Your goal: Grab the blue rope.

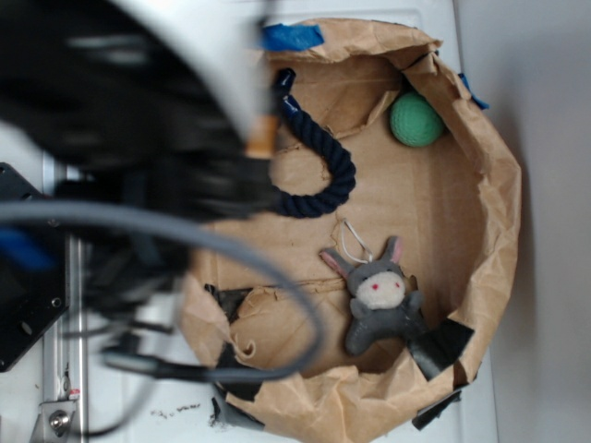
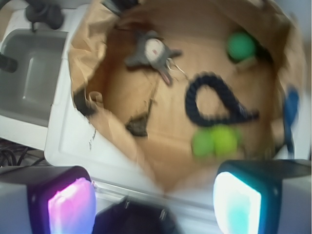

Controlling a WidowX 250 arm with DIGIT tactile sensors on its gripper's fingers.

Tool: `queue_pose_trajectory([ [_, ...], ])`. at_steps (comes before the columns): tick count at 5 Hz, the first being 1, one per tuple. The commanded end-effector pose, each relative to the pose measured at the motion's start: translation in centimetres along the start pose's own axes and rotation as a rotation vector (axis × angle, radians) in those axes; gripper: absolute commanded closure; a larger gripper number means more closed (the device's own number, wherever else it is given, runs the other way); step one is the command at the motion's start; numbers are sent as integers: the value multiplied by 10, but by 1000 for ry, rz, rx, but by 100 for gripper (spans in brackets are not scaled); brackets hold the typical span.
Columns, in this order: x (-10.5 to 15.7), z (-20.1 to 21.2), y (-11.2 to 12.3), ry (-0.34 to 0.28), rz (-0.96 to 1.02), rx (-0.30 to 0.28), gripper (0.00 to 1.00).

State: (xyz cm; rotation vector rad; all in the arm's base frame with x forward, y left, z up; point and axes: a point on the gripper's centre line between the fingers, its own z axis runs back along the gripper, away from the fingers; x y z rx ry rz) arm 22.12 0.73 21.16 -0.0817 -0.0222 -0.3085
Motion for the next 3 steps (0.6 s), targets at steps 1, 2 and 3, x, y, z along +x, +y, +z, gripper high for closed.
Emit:
queue_pose_trajectory([
  [1,58,-37,29,-26,-183,42,0],
  [2,43,-76,36,-15,-162,39,0],
  [3,26,-100,39,-16,-153,41,0],
])
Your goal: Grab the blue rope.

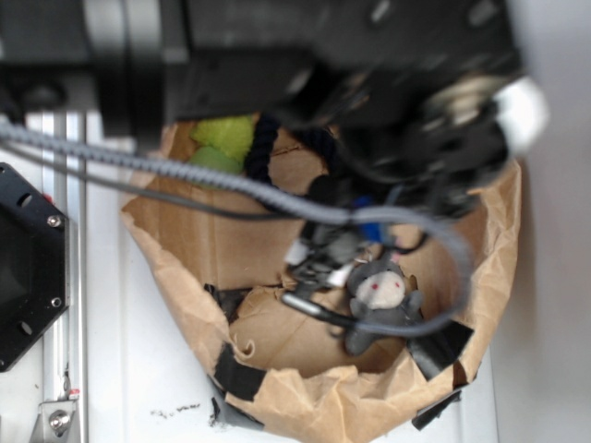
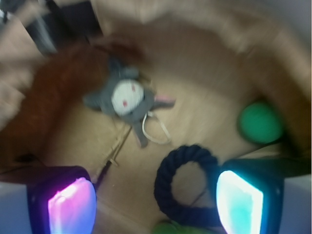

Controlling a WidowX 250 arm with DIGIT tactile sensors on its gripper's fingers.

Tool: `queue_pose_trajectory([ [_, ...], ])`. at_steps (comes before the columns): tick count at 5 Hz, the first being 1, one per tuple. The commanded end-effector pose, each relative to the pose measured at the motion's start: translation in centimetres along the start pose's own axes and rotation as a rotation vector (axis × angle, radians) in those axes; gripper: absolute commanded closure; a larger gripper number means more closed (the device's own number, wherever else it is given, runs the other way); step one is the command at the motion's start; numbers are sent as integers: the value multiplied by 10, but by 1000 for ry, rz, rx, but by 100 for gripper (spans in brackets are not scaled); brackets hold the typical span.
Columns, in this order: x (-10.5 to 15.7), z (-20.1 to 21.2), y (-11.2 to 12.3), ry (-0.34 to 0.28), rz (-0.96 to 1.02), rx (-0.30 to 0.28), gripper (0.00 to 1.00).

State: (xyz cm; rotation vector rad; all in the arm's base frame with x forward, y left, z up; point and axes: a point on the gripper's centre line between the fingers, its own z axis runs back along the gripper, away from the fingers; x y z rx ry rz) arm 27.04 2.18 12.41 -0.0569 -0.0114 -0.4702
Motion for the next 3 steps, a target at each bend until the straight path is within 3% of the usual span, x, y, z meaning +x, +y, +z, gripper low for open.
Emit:
queue_pose_trajectory([
  [1,-18,-28,5,-34,45,28,0],
  [3,-25,-60,7,-80,97,45,0],
])
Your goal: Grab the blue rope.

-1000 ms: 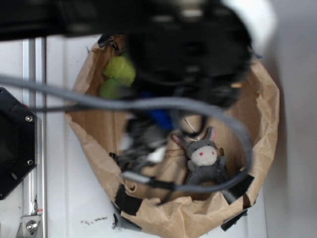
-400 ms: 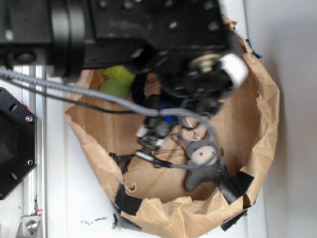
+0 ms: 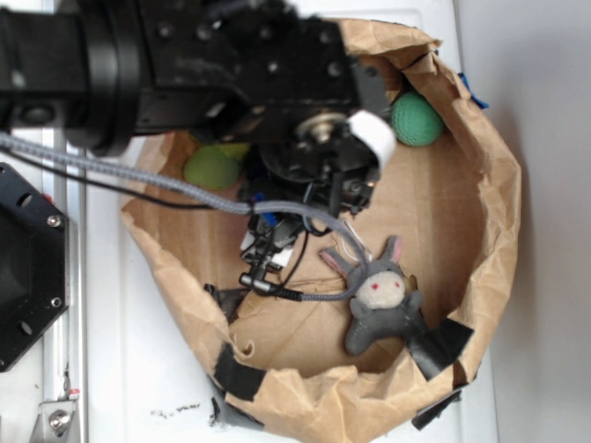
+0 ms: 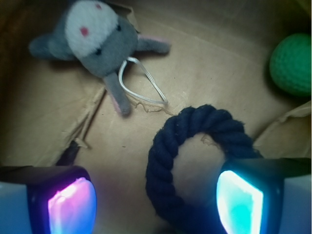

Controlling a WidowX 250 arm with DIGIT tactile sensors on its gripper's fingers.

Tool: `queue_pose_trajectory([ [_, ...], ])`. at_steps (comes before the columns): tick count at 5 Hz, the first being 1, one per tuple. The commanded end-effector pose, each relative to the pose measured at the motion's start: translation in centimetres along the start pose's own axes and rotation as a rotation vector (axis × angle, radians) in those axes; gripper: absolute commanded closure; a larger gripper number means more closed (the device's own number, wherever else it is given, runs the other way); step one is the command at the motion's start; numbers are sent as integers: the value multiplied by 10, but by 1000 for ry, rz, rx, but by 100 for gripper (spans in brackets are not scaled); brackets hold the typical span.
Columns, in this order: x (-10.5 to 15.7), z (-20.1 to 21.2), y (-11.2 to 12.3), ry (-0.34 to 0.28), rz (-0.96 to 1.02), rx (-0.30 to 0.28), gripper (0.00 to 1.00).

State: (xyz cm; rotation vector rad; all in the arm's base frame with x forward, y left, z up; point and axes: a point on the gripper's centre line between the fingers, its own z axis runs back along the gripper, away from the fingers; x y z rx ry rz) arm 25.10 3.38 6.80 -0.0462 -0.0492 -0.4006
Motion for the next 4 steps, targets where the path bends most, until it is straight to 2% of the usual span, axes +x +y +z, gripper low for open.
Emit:
queue_pose_trajectory([
  [1,2,-15,3,-7,37,7,0],
  [3,8,-31,5,91,52,-141,0],
  [4,8,-31,5,91,52,-141,0],
])
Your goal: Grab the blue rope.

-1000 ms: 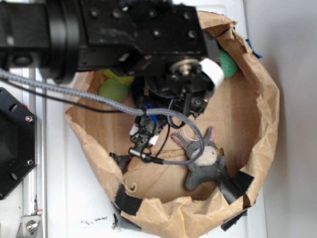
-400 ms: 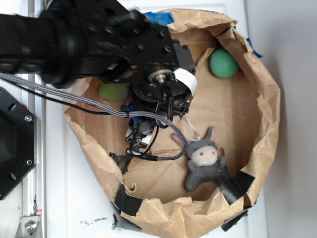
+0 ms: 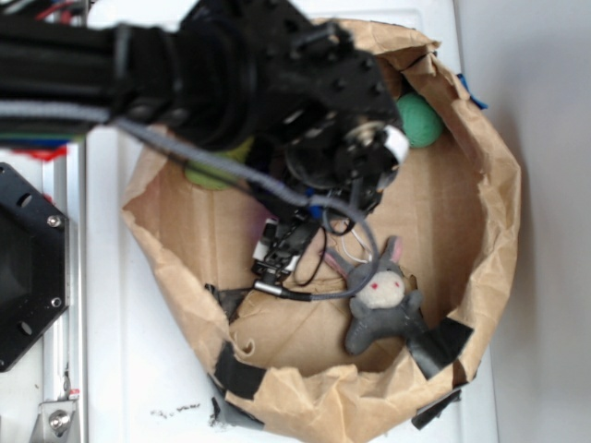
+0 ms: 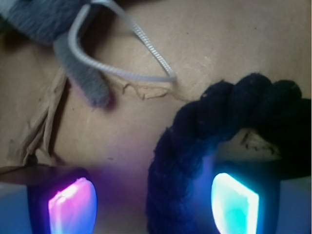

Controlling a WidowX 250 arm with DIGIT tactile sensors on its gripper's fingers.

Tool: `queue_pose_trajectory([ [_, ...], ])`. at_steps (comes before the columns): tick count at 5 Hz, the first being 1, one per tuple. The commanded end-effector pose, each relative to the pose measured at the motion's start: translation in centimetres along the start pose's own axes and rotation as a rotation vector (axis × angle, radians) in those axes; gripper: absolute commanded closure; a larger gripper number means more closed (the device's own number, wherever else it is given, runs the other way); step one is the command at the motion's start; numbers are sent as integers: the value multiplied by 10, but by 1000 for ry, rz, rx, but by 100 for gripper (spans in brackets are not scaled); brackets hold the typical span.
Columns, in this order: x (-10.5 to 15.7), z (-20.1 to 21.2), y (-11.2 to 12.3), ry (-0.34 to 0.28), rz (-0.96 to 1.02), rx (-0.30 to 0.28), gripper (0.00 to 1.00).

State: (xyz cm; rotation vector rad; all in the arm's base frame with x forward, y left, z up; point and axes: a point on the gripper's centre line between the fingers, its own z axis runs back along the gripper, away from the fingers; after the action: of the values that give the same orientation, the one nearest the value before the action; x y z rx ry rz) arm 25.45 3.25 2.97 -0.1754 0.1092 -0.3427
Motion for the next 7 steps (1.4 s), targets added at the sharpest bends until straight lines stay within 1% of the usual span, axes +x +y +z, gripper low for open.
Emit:
queue_pose_trajectory([
  [1,6,8,1,-36,-14,14,0],
  [2,6,8,1,-36,-14,14,0],
  [3,11,0,2,-1,9,15,0],
  [4,12,-3,2,9,34,0,0],
  [5,11,-4,2,2,36,0,84],
  [6,11,-4,2,-7,38,-3,100],
  [7,11,-3,3,-13,45,-8,100],
])
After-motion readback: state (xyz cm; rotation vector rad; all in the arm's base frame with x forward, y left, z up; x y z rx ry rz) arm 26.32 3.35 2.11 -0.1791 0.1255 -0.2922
